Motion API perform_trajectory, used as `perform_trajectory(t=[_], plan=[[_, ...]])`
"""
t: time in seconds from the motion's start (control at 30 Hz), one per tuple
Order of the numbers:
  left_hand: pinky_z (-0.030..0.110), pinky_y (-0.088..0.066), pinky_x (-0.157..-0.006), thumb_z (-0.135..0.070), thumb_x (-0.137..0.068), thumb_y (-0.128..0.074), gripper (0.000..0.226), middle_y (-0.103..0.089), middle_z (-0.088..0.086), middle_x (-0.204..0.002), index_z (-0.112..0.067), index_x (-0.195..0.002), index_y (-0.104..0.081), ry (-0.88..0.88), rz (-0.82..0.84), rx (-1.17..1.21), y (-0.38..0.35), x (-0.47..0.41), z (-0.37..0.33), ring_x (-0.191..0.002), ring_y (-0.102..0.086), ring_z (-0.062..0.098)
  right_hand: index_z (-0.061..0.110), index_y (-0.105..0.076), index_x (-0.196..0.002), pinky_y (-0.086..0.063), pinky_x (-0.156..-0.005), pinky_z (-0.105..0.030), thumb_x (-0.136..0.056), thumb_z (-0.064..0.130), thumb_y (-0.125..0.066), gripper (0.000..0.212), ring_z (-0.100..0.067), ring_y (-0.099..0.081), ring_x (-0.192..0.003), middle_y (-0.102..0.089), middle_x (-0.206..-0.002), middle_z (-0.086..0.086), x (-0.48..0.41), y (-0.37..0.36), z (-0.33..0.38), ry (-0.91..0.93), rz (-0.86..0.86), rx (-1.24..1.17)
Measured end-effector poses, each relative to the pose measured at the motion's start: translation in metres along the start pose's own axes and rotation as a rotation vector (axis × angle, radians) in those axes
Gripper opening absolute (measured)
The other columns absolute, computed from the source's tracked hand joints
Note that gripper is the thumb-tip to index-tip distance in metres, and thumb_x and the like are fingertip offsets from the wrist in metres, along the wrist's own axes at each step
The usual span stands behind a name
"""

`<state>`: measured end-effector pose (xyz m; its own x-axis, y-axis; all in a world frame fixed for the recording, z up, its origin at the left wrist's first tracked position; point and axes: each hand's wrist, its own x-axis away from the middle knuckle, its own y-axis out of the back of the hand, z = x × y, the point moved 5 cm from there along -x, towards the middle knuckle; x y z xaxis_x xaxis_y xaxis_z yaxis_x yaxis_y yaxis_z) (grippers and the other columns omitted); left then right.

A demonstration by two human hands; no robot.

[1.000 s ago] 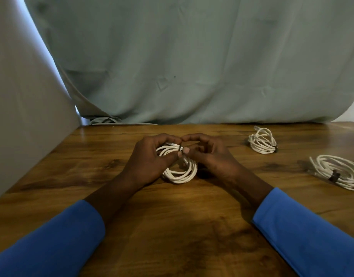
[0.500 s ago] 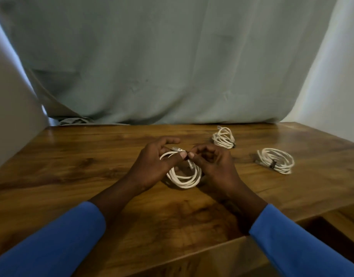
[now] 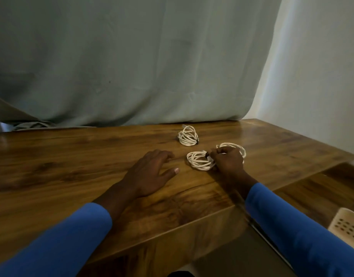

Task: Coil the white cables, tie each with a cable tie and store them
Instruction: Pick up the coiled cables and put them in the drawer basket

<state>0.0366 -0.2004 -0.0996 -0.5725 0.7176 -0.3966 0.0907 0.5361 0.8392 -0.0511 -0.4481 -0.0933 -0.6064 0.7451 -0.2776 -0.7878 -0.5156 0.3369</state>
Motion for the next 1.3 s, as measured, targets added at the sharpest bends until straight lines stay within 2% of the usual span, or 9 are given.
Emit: perform_trajectory(t=[0.1, 0.17, 0.4, 0.57, 0.73, 0.9, 1.0, 1.13, 1.3], plan=[[0.041, -0.044, -0.107, -0.06, -0.1, -0.052, 0.047, -0.057, -0.008, -0.138, -0.032, -0.137, -0.056, -0.045, 0.024, -0.061, -0.001, 0.002, -0.005, -0.127, -0.051, 0.012, 0.018, -0.075, -0.08, -0.063, -0.075, -0.047, -0.094, 0.027, -0.073, 0.017, -0.025, -0.074, -0.07, -0.076, -0.077, -0.006, 0.004, 0.001, -0.001, 0.027, -0.043, 0.047], [0.039, -0.045, -0.106, -0.06, -0.1, -0.051, 0.046, -0.058, -0.009, -0.136, -0.032, -0.135, -0.058, -0.049, 0.007, -0.055, 0.001, 0.003, -0.006, -0.126, -0.051, 0.012, 0.017, -0.075, -0.087, -0.061, -0.082, -0.047, -0.098, 0.028, -0.068, 0.017, -0.022, -0.074, -0.079, -0.076, -0.083, -0.002, 0.014, 0.004, 0.006, 0.072, -0.035, 0.084], [0.039, -0.045, -0.102, -0.067, -0.098, -0.044, 0.055, -0.057, -0.006, -0.137, -0.031, -0.138, -0.055, -0.124, -0.055, -0.108, 0.004, 0.009, -0.014, -0.127, -0.051, 0.016, 0.015, -0.075, -0.102, -0.044, -0.077, -0.026, -0.101, 0.026, -0.065, 0.015, -0.015, -0.066, -0.09, -0.072, -0.095, 0.002, 0.055, 0.04, 0.008, 0.155, -0.128, 0.149], [0.042, -0.044, -0.104, -0.077, -0.088, -0.03, 0.071, -0.048, -0.009, -0.145, -0.036, -0.144, -0.047, -0.209, -0.056, -0.062, 0.005, 0.003, -0.03, -0.134, -0.045, 0.015, 0.021, -0.072, -0.105, -0.058, -0.082, -0.039, -0.098, 0.022, -0.066, 0.009, -0.021, -0.07, -0.091, -0.073, -0.104, -0.004, 0.057, 0.068, -0.017, 0.053, -0.176, 0.138], [0.052, -0.038, -0.115, -0.095, -0.063, -0.052, 0.108, -0.029, -0.005, -0.165, -0.046, -0.155, -0.023, -0.071, 0.047, 0.068, -0.021, -0.032, -0.048, -0.149, -0.033, 0.023, 0.02, -0.059, -0.134, -0.061, -0.063, -0.038, -0.095, 0.017, -0.069, 0.041, -0.02, -0.071, -0.075, -0.063, -0.118, -0.005, 0.048, 0.073, -0.026, -0.088, -0.181, 0.083], [0.06, -0.029, -0.119, -0.098, -0.058, -0.061, 0.127, -0.011, 0.0, -0.174, -0.046, -0.159, -0.005, 0.014, 0.135, 0.019, -0.054, -0.061, -0.065, -0.156, -0.022, 0.031, 0.029, -0.042, -0.15, -0.052, -0.093, -0.036, -0.085, 0.024, -0.08, 0.076, -0.03, -0.06, -0.114, -0.052, -0.135, -0.015, 0.023, 0.071, -0.016, -0.016, -0.102, 0.311], [0.061, -0.03, -0.116, -0.098, -0.06, -0.059, 0.118, -0.01, 0.002, -0.174, -0.053, -0.156, -0.007, 0.008, 0.11, 0.018, -0.062, -0.076, -0.072, -0.155, -0.026, 0.034, 0.022, -0.047, -0.15, -0.042, -0.096, -0.03, -0.086, 0.019, -0.077, 0.071, -0.035, -0.053, -0.128, -0.061, -0.133, -0.015, 0.01, 0.068, -0.012, 0.07, -0.02, 0.444], [0.06, -0.028, -0.115, -0.093, -0.072, -0.054, 0.099, -0.012, 0.004, -0.173, -0.061, -0.155, -0.01, -0.033, 0.152, -0.094, -0.07, -0.087, -0.074, -0.154, -0.027, 0.036, 0.025, -0.065, -0.137, -0.048, -0.094, -0.032, -0.091, 0.03, -0.072, 0.047, -0.031, -0.064, -0.118, -0.07, -0.126, -0.012, -0.003, 0.06, -0.011, 0.144, 0.054, 0.618], [0.05, -0.042, -0.101, -0.096, -0.073, -0.031, 0.084, -0.056, -0.009, -0.145, -0.059, -0.148, -0.037, -0.126, 0.137, -0.144, -0.079, -0.098, -0.068, -0.133, -0.052, 0.023, 0.022, -0.08, -0.11, -0.043, -0.074, -0.024, -0.092, 0.033, -0.073, 0.022, -0.024, -0.072, -0.098, -0.079, -0.106, -0.004, -0.007, 0.059, -0.015, 0.195, 0.058, 0.647]])
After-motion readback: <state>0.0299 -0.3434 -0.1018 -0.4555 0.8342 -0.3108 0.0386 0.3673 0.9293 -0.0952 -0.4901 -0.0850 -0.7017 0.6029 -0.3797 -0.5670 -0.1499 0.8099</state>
